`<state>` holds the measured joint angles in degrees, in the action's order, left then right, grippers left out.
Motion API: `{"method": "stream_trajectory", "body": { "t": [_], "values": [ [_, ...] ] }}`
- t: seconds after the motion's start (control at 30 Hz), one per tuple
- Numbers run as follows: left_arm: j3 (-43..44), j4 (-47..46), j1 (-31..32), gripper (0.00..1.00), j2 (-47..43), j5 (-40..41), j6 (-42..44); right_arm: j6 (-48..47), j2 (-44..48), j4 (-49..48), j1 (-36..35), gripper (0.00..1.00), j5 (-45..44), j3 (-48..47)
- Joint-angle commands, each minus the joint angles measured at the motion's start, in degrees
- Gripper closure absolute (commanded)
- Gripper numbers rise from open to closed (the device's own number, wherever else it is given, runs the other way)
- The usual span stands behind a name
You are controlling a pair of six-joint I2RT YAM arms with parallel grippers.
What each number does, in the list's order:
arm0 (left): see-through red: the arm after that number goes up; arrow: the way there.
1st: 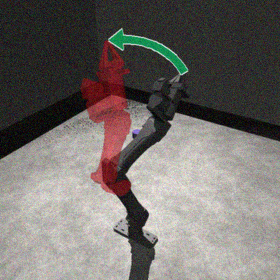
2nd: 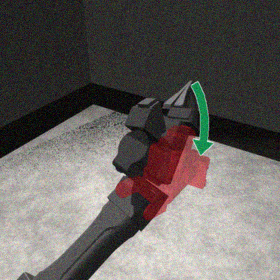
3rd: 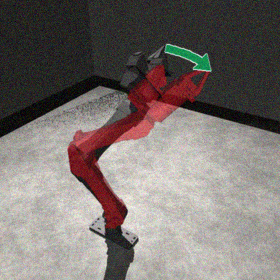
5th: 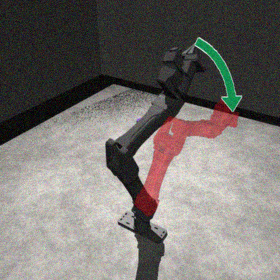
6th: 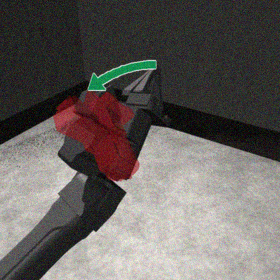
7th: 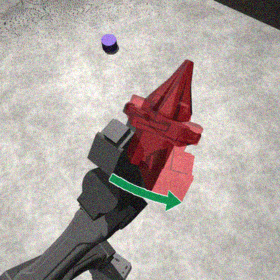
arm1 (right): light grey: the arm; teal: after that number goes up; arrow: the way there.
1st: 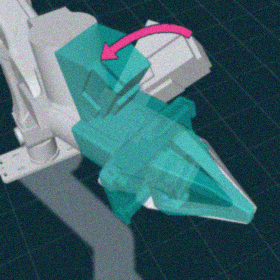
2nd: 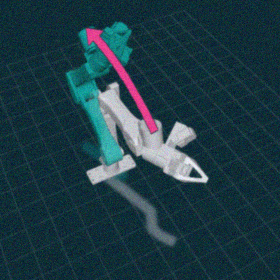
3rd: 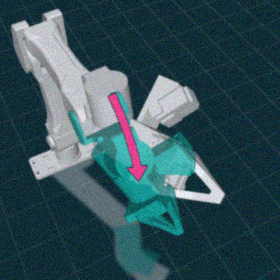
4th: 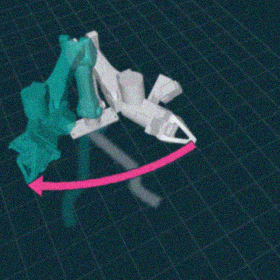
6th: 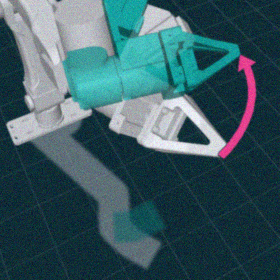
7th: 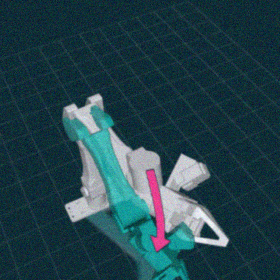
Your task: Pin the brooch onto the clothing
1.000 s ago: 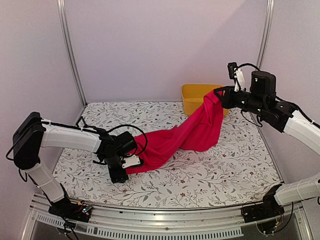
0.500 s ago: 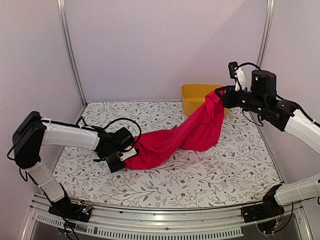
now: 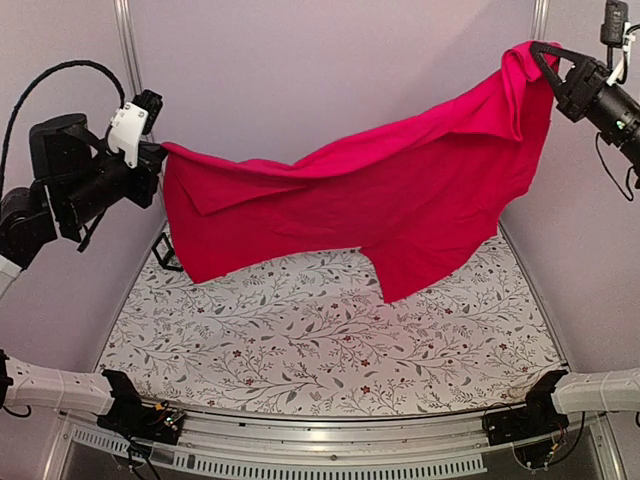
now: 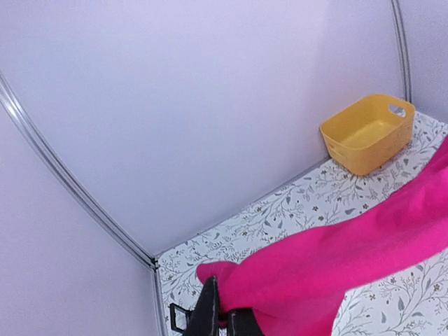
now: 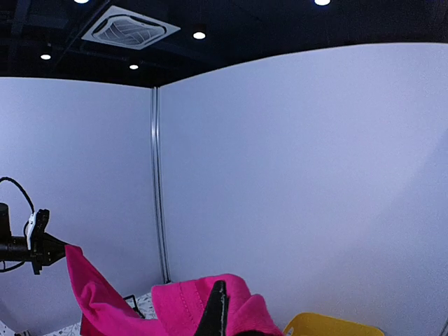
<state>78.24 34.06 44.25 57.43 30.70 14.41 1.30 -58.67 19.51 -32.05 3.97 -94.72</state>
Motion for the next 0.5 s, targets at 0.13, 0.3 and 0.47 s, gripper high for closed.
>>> {"method": "stream_trajectory", "body": {
  "t": [0.13,0.3,0.47],
  "values": [
    [-0.07,-1.8,0.16,1.0,-0.87,3.5,7.28,-3.32,2.15,2.47,0.36,1.0,-0.4,-3.52],
    [-6.21,-7.96,-3.94,1.0,-0.48,-0.2,9.13,-6.29,-1.06,2.37,0.36,1.0,-5.46,-1.66],
    [-9.56,-11.46,-12.82,1.0,3.35,-8.22,7.39,-10.27,-9.71,1.38,0.5,1.0,-9.49,-3.39]
  ]
}}
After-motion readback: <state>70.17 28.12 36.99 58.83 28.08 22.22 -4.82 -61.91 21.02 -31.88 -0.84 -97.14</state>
